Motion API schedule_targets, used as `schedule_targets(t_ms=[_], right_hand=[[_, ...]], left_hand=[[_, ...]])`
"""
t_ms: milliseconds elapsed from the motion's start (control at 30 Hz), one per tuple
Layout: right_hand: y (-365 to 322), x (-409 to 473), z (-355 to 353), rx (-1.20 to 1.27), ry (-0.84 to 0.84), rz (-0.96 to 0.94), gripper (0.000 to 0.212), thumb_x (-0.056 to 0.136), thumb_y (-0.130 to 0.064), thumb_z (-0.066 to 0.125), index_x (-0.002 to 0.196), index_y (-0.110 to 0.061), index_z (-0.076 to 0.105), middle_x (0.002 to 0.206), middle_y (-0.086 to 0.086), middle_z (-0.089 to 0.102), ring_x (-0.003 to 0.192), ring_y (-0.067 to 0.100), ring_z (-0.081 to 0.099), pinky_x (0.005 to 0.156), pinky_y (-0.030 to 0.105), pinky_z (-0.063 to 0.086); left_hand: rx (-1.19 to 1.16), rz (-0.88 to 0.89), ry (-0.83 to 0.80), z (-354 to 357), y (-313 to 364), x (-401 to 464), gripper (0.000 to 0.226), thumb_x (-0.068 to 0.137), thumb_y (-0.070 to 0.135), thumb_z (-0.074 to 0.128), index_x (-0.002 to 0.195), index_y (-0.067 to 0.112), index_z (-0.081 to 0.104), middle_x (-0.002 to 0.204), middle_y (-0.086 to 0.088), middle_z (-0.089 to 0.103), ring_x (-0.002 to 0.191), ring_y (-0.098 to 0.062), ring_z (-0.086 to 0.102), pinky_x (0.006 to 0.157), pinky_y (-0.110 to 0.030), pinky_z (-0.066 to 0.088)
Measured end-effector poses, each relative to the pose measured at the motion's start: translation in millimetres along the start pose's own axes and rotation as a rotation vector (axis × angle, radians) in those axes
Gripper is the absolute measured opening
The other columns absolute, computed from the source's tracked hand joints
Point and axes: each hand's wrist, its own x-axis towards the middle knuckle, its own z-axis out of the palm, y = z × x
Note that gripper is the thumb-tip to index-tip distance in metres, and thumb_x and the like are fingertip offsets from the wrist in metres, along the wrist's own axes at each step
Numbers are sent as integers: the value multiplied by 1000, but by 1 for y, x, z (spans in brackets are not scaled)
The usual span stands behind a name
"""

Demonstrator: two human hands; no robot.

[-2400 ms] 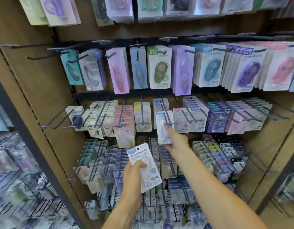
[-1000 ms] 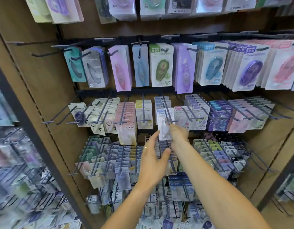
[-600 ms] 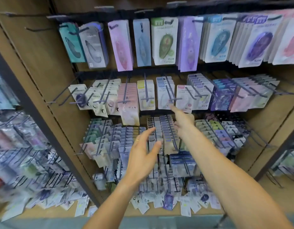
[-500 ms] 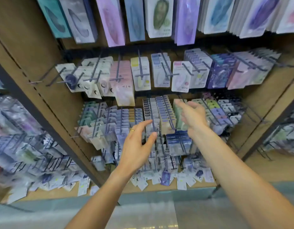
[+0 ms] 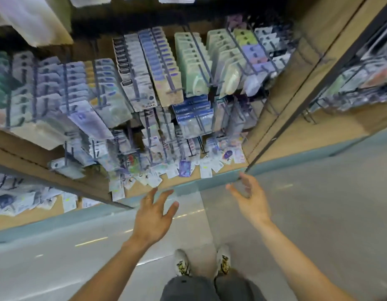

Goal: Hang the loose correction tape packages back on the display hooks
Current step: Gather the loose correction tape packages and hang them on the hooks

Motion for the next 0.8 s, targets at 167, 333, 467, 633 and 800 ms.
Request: schedule_targets(t_ms=[167,333,467,633,800], right_hand=[[106,97,31,-62,22,28,62,87,-41,79,142,-25,55,141,-2,60,134,19,53,109,37,43],[243,219,80,-184,4,28,69,90,-42,75,149,-17,48,146,8,57,135,27,53,107,35,42],[318,333,112,-303,44,-76,71,92,-48,70,151,-20,43,143,14,56,128,38,55,104,46,47],[354,461,143,-454,170,-238,70,92,-52,61,150,-17,45,146,15,53,132,39,49,108,46,39],[373,497,171,-589,292,-463,60,92,-43,64,145,-17,52,143,13,55,128,41,50,107,45,39]], left_hand=[[40,54,4,104,6,97,70,92,79,30,152,46,45,168,-3,34,157,-24,23,127,-44,23],[140,171,-35,256,-12,217,88,82,80,14,157,43,38,167,-6,36,156,-26,27,126,-40,22],[314,299,-27,358,-17,320,70,99,69,32,162,40,26,173,-7,20,160,-27,14,130,-38,12],[375,448,162,437,-23,425,77,93,69,19,161,37,32,172,-16,19,159,-38,15,129,-48,9],[416,343,328,468,-37,469,91,86,81,20,164,35,24,171,-18,18,159,-37,14,128,-55,13]])
